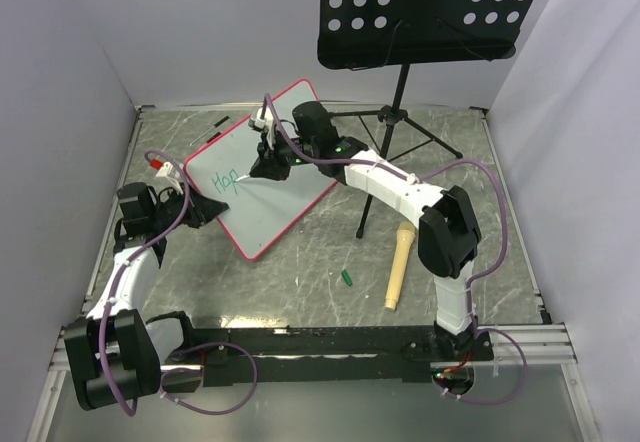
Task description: Write a sentence on the whiteboard
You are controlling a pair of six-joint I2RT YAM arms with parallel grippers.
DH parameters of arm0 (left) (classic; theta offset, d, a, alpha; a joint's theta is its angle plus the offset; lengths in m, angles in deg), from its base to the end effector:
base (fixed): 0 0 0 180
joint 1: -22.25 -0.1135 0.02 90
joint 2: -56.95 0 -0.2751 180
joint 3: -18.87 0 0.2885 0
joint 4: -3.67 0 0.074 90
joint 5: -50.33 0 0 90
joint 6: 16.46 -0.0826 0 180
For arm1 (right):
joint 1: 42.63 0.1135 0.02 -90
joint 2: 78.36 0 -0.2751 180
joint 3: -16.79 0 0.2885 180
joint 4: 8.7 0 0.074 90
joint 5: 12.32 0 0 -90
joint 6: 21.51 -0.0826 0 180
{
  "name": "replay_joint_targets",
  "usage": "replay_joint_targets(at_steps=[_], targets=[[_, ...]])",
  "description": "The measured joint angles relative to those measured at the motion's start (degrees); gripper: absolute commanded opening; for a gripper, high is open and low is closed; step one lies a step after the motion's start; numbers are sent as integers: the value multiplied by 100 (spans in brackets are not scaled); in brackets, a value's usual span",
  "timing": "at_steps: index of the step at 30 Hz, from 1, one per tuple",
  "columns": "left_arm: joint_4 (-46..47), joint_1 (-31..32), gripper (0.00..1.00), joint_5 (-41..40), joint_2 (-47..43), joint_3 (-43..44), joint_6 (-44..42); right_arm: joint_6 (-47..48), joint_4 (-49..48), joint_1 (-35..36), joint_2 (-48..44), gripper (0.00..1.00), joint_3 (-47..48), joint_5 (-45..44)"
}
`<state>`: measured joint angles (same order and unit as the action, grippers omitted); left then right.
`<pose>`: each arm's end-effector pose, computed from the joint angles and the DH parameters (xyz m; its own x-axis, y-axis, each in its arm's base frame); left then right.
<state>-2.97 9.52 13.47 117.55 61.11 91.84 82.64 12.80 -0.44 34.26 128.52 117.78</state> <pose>0.2786 -0.0048 0.2101 -0.5720 -0.3223 -0.7543 0.4166 0.6780 -0.6056 0.3652 0.4028 0.3107 -0.0402 -0.2888 -0.9565 -0.9950 0.0992 0.0119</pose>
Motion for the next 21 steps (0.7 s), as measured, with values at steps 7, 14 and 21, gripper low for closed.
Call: replay_joint_targets(at_steps=[7,14,21], targets=[[17,2,1,7,0,0,-2,-44,4,-2,-22,0,2,-2],[63,9,1,61,-2,0,-48,-122,0,-59,-195,0,2,0],[76,13,1,83,-2,0,-63,-131,-37,-210,-328,0,13,-2]])
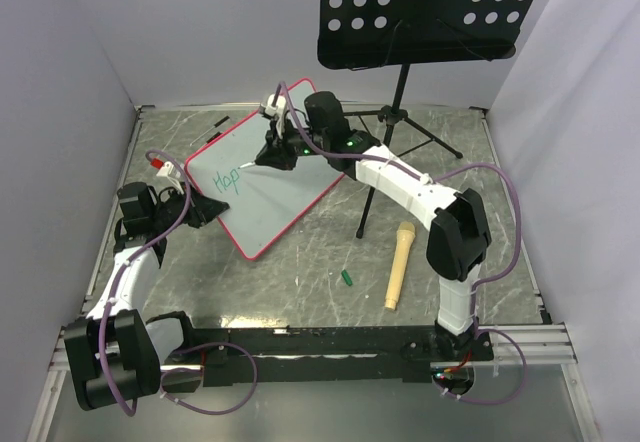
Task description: Write a sentence on the whiteboard
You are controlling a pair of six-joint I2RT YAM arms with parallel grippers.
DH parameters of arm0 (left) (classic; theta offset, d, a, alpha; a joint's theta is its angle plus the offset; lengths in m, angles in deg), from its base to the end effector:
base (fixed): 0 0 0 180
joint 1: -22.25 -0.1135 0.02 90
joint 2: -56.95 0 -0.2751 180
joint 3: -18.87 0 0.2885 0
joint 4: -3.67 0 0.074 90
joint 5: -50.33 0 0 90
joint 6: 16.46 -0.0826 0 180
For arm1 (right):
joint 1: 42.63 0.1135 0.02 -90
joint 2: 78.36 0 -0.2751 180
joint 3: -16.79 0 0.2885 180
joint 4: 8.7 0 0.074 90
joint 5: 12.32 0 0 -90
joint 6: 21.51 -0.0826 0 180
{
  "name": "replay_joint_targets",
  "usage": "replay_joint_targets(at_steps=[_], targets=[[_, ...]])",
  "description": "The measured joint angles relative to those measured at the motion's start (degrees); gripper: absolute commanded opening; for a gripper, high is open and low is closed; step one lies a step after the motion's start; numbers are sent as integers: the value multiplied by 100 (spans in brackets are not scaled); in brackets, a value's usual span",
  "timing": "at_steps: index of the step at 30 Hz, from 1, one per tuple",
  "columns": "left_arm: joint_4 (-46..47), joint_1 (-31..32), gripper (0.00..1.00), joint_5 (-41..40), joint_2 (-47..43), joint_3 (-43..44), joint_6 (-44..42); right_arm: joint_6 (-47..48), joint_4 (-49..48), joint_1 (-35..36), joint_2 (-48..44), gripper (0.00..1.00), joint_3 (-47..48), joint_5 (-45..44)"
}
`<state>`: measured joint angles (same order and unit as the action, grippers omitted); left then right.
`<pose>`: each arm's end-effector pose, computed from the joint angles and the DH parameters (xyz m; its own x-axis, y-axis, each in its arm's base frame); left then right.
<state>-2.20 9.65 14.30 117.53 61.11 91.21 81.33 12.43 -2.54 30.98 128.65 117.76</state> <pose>0.2786 -0.0062 0.2121 -0.5609 -0.3083 -0.7684 0.4421 0.6731 -0.5928 0.3707 0.3816 0.3420 -0.0248 -0.2431 -0.9697 -0.9898 0.1419 -0.0103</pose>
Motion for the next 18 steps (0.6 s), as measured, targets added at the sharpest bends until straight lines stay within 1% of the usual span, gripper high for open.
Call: replay_joint_targets(at_steps=[18], targets=[[2,0,1,15,0,0,0,2,83,-98,337,0,422,-15]])
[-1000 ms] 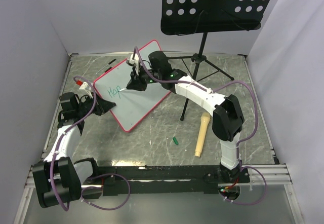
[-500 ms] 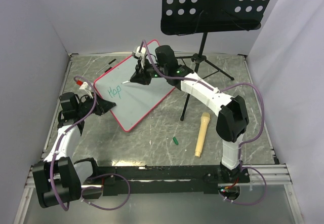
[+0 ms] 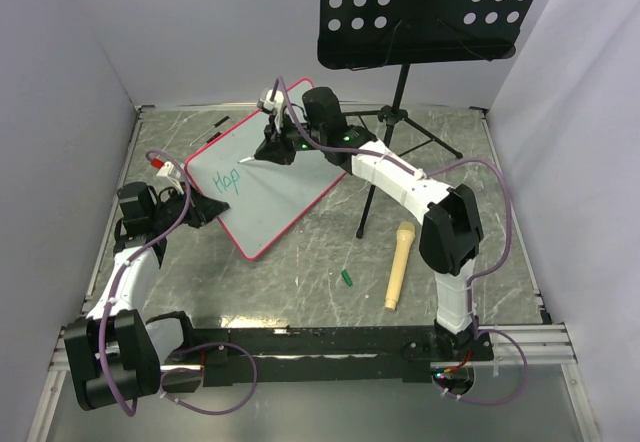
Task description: Write a sentence on the whiteboard
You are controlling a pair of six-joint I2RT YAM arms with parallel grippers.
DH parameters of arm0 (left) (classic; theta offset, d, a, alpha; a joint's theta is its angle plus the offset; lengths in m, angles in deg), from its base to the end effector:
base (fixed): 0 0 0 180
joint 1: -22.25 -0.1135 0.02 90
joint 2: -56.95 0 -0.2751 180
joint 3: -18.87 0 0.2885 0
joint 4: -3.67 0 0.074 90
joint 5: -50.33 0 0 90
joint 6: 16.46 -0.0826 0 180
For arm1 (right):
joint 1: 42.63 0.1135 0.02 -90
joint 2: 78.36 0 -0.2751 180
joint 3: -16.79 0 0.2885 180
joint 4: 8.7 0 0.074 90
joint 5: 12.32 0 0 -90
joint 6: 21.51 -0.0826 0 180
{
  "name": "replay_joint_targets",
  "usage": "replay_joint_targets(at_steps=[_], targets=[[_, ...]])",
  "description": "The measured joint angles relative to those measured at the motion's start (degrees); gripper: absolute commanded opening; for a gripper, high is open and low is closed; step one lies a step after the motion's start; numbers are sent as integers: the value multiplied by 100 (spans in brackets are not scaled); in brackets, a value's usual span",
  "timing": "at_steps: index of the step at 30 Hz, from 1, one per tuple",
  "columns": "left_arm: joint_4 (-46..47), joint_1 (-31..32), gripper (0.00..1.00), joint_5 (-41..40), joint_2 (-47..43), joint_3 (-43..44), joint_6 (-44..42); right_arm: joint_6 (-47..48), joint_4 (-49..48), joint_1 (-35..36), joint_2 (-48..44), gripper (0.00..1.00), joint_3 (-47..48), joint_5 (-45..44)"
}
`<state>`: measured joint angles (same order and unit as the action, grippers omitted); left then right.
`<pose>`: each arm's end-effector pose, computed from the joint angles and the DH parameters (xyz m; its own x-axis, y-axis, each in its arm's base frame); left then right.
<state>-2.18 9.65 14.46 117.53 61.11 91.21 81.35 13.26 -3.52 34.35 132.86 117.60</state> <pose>0.2785 -0.0063 0.2122 -0.5612 -0.3077 -0.7684 0.4442 0.6714 -0.5933 0.3890 0.3845 0.3404 -0.0286 -0.2432 -0.9696 -0.9868 0.1614 -0.0114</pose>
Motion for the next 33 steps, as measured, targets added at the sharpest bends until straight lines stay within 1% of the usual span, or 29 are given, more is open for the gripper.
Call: replay_joint_targets(at_steps=[4,33], targets=[[-17,-2,1,-9,2,0,15,-17,63,0,105,0,0,24],[-17,-2,1,-9,2,0,17,-26,46,-2,101,0,-15,-57]])
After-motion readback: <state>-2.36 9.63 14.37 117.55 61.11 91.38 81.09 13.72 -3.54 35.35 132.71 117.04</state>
